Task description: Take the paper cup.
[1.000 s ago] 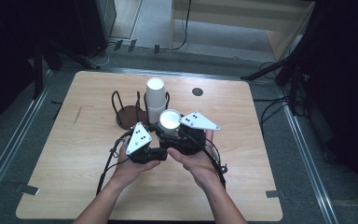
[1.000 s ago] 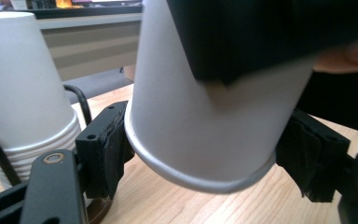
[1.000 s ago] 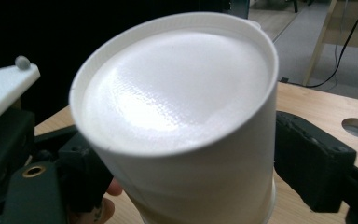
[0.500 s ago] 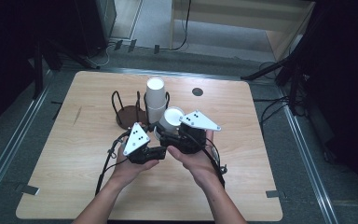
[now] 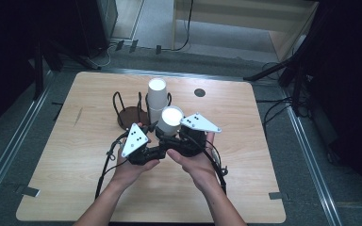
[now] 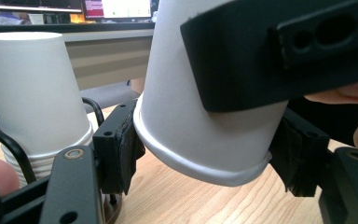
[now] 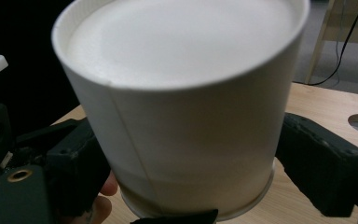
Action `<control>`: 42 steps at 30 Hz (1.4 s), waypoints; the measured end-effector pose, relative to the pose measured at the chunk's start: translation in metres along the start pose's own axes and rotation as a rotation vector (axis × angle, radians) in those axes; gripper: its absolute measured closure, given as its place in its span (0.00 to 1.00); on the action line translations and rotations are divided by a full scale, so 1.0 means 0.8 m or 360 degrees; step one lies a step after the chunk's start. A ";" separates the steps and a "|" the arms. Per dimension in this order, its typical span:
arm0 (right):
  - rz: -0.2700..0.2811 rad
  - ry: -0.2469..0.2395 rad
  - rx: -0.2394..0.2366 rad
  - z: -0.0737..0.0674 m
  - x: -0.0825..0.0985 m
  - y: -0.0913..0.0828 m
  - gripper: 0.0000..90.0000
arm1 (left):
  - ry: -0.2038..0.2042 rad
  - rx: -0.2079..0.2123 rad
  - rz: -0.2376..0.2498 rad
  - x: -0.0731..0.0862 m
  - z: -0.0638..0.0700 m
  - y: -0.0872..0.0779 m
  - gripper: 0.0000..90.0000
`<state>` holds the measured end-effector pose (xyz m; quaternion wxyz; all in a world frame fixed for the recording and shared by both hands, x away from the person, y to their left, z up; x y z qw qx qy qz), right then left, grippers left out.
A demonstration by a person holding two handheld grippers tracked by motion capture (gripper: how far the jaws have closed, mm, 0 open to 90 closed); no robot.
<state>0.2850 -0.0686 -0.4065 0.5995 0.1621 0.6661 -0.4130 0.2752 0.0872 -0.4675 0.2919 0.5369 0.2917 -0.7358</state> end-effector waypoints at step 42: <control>-0.0021 -0.0164 0.0059 -0.001 -0.008 -0.010 0.34 | 0.0093 -0.0118 -0.0123 0.006 -0.018 -0.014 0.20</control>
Point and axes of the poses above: each handheld gripper's, and its own axes: y roughly forward along the jaws, x roughly out of its underside, z roughly to its right, the point moved 1 cm from there along y, roughly forward along the jaws, and after that the axes turned 13 degrees about -y, right-handed, at the moved point
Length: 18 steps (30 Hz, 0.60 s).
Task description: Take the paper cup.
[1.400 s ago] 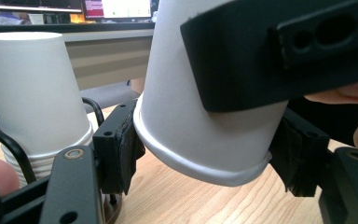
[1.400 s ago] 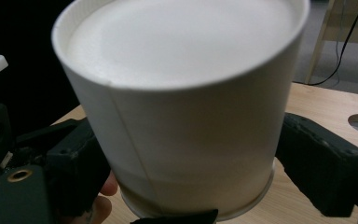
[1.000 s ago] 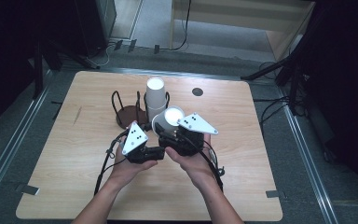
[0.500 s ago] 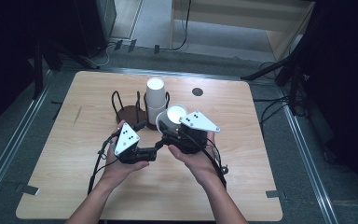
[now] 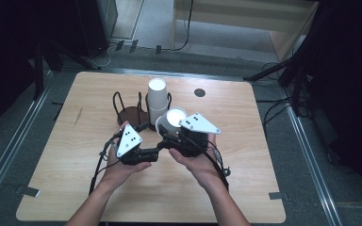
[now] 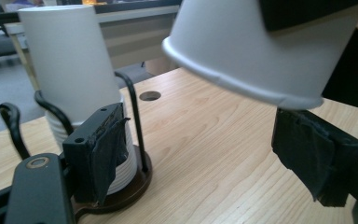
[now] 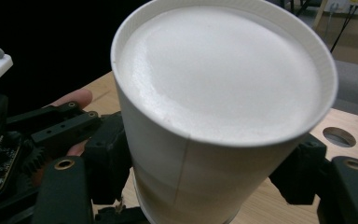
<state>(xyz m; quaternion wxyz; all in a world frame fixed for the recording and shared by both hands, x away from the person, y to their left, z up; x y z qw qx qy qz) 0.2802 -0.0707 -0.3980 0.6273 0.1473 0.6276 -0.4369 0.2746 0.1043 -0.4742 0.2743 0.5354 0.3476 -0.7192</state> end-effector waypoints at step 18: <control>0.0006 0.0001 0.0038 0.007 0.003 -0.007 0.36 | 0.0051 0.0040 -0.0048 0.002 0.000 -0.008 0.17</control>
Point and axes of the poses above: each handheld gripper's, and its own axes: y roughly forward along the jaws, x roughly out of its underside, z roughly to its right, the point moved 1 cm from there along y, roughly forward along the jaws, and after that the axes turned 13 degrees about -y, right-handed, at the moved point
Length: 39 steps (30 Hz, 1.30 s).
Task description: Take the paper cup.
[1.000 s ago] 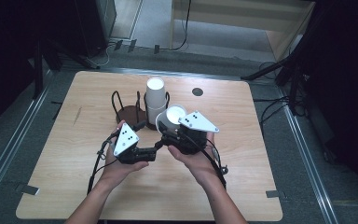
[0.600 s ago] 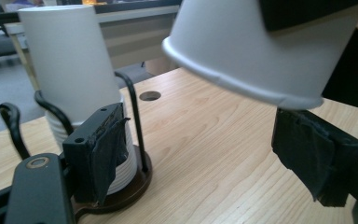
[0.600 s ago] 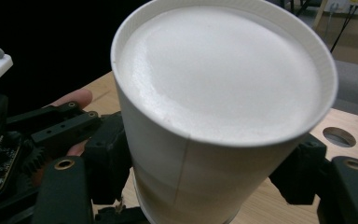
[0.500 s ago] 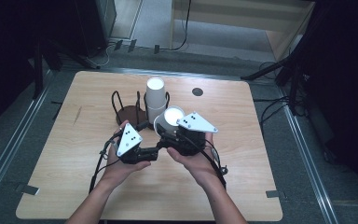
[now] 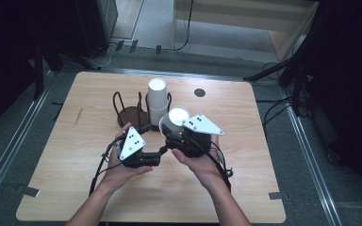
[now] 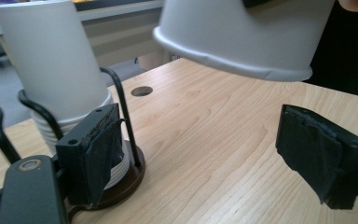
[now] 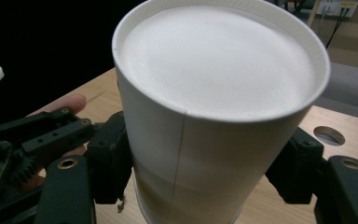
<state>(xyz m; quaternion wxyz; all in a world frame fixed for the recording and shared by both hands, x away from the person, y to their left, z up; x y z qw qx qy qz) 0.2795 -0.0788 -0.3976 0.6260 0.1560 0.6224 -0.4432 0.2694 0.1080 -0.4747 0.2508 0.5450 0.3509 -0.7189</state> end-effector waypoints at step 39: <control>-0.0076 -0.0259 0.0035 -0.026 0.037 0.014 0.36 | -0.0048 0.0333 -0.0028 -0.073 0.024 -0.012 0.33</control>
Point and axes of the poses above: each handheld gripper's, and its own axes: y roughly forward along the jaws, x roughly out of its underside, z roughly to its right, the point moved 1 cm from there along y, roughly forward along the jaws, and after that the axes turned 13 degrees about -y, right-handed, at the moved point
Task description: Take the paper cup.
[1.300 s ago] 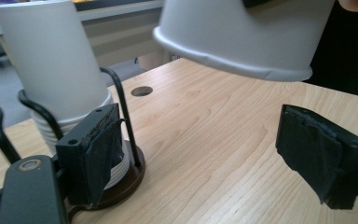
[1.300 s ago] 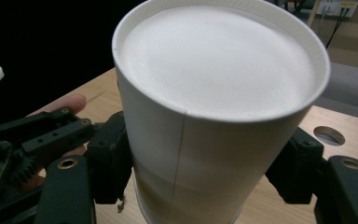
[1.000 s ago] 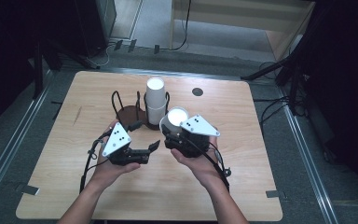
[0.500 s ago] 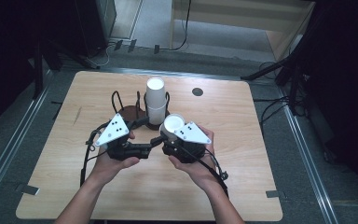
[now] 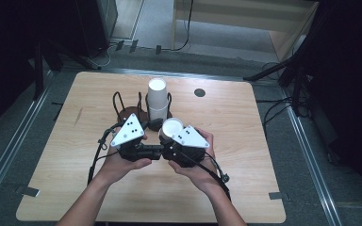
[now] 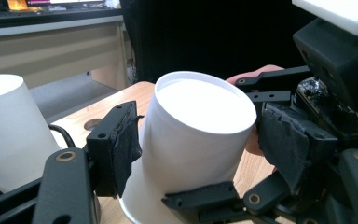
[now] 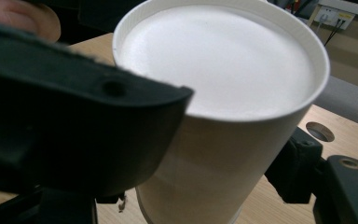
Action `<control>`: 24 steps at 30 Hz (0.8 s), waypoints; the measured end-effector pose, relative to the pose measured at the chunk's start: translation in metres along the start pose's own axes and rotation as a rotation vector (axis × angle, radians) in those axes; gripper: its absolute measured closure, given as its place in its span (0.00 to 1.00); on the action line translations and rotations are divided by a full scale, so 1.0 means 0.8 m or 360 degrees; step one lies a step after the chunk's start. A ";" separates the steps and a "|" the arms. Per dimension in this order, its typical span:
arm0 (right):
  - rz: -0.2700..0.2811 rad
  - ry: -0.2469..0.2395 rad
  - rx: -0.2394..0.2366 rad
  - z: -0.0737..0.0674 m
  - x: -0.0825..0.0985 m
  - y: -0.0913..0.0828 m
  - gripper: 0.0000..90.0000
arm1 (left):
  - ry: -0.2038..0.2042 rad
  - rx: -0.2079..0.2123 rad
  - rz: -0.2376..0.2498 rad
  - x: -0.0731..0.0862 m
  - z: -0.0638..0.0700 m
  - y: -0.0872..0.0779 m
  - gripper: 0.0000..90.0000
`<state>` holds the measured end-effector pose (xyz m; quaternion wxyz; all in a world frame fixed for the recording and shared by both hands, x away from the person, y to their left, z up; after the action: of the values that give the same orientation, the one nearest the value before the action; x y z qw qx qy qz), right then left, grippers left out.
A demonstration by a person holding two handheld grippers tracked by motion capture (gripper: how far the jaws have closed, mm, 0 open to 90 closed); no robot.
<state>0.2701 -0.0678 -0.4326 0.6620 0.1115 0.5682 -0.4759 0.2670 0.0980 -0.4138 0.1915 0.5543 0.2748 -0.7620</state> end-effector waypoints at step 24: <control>0.0020 -0.0057 -0.0080 -0.006 0.000 -0.001 0.36 | 0.0121 -0.0066 -0.0037 -0.001 0.004 0.004 0.37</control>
<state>0.2668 -0.0649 -0.4337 0.6776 0.0897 0.5673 -0.4593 0.2666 0.0932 -0.4128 0.1833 0.5754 0.3040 -0.7368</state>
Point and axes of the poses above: each handheld gripper's, and its own axes: y roughly forward along the jaws, x roughly out of its underside, z roughly to its right, the point moved 1 cm from there along y, roughly forward along the jaws, and after that the axes turned 13 degrees about -y, right-handed, at the moved point
